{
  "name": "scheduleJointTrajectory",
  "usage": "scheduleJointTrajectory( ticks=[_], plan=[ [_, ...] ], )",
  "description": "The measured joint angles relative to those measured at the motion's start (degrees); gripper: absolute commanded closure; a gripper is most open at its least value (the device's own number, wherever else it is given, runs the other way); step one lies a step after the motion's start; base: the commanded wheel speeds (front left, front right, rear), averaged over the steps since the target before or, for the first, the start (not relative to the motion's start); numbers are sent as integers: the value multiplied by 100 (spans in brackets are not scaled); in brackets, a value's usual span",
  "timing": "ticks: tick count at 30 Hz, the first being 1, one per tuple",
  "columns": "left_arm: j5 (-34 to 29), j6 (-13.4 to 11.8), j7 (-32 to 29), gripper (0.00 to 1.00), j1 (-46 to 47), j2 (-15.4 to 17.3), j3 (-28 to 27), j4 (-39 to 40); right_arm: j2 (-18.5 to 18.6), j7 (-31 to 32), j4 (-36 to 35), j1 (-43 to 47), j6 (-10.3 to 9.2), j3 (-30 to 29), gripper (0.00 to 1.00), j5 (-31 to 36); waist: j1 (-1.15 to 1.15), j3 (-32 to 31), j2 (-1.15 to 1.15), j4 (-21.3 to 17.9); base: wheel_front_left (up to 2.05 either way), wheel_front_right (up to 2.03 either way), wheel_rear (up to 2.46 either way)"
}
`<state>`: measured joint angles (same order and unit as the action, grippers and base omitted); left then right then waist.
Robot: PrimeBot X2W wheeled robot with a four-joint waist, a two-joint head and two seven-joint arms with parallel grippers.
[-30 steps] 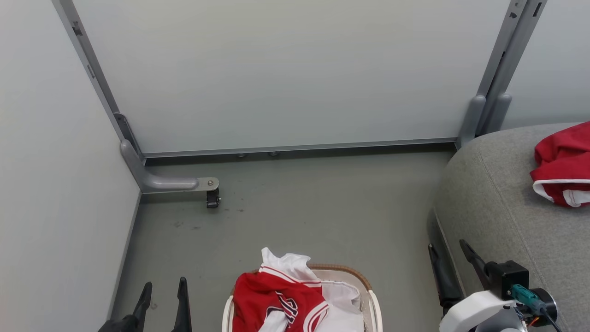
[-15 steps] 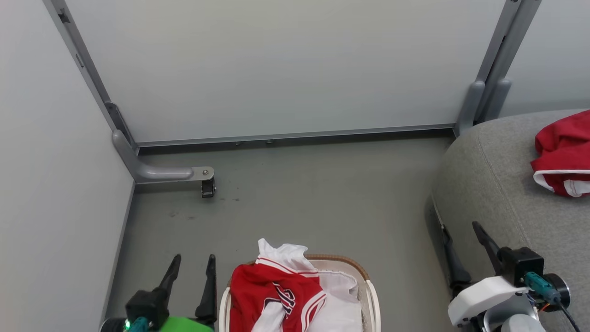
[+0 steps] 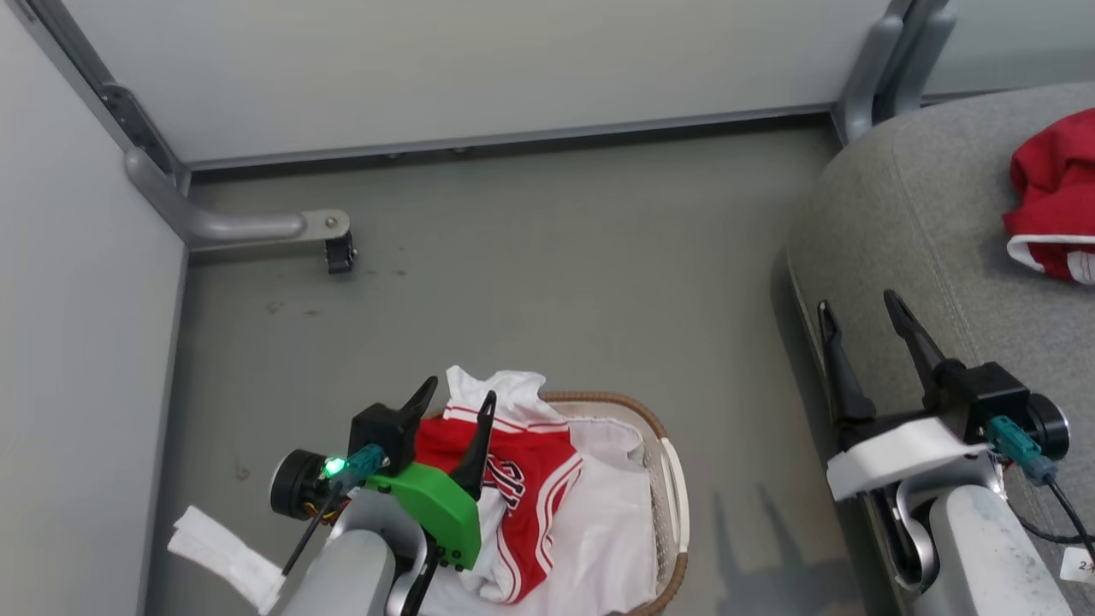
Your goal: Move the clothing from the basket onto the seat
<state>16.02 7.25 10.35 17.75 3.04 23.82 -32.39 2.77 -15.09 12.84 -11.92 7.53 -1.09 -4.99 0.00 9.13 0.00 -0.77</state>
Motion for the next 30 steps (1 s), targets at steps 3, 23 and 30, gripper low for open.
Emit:
scheduleJointTrajectory(
  ticks=[3,23,30],
  plan=[
    [87,5,-165,0,365,-14,270,-493,3,1,-119,-208,0,38,0,3,0,343,0,-97,0,0,0],
    [263,-160,-527,0,2441,-38,1451,-3120,7,0,-732,-1209,0,365,0,-468,1,2844,0,-923,0,0,0],
    [148,-450,-650,0,2768,25,1619,-3722,7,0,-775,-1368,0,454,0,-637,1,3449,0,-1206,0,0,0]
  ],
)
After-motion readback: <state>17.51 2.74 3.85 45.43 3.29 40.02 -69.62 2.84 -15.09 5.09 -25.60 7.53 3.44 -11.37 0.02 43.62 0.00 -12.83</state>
